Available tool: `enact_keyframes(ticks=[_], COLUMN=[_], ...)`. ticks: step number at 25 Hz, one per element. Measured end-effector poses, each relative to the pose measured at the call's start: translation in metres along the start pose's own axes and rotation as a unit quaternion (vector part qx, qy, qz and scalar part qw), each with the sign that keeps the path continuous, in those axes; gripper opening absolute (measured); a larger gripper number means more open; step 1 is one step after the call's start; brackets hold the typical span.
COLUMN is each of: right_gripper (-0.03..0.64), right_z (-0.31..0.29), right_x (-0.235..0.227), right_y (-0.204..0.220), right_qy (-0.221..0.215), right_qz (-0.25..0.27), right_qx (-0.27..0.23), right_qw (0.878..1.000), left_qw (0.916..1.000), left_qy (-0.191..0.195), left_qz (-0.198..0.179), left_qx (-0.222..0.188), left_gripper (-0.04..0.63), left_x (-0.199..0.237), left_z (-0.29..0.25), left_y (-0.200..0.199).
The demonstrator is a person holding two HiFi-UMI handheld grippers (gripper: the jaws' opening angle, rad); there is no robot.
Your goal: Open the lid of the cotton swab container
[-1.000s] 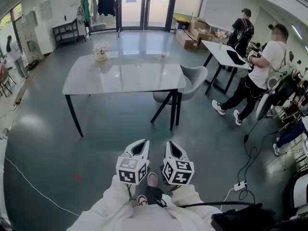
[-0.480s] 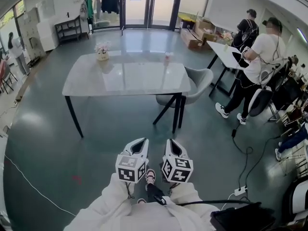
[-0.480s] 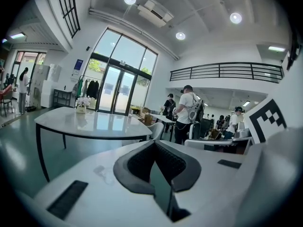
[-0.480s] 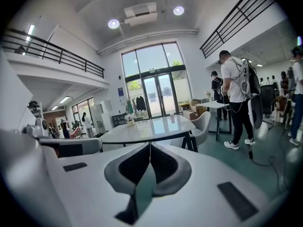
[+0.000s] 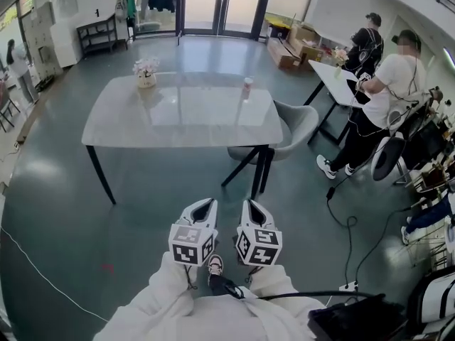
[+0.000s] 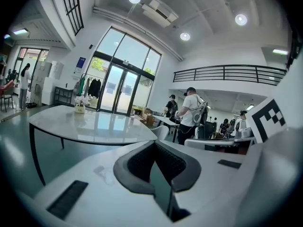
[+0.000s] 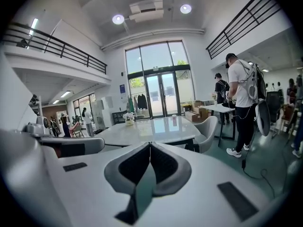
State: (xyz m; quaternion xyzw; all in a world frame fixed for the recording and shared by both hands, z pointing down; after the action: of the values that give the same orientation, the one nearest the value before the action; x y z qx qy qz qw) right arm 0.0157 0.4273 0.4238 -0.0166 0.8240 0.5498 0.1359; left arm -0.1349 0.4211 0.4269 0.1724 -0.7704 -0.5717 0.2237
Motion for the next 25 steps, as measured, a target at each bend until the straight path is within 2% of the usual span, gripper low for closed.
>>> enact_keyframes(ticks=[13, 20, 25], right_gripper=[0.061, 0.061, 0.061], right_z=[-0.092, -0.128, -0.146], right_x=[-0.029, -0.054, -0.07], right_y=[-0.046, -0.071, -0.074], right_qy=[-0.012, -0.011, -0.012], right_qz=[0.014, 0.011, 0.002], right_qx=[0.009, 0.006, 0.007], right_qw=[1.0, 1.0, 1.0], left_qw=[0.9999, 0.9999, 0.9999], left_qy=[-0.013, -0.012, -0.01], left_qz=[0.006, 0.003, -0.004], left_qx=[-0.007, -0.006, 0.002], left_gripper=[0.008, 0.008, 0.008], left_x=[0.039, 0.046, 0.046], left_z=[-0.093, -0.139, -0.161], left_y=[-0.033, -0.05, -0.051])
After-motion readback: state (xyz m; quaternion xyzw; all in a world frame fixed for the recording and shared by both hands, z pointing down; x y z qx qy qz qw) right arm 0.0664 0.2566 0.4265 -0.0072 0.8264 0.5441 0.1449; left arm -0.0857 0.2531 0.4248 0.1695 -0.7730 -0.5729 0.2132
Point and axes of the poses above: the fingertips, and each gripper's own axes: z backward along the fingers, x to its left, y out of its underside, the point moved 7 cm from there along z, backward along the fingers, and after that the axes turned 8 degrees about -z, right-handed, at the moved point
